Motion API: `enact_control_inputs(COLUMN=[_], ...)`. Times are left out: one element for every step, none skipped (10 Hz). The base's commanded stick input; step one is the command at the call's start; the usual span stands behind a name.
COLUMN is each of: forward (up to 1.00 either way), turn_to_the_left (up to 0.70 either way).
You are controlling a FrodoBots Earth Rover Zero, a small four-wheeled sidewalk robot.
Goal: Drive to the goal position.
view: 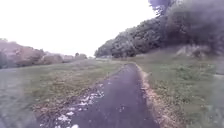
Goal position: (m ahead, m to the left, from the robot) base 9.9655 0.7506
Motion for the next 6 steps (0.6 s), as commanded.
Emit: enact_control_inputs(forward=[0.45,0.45,0.45,0.45,0.45,0.45], turn_to_the_left=[0.00,0.00,0.00,0.00,0.00,0.00])
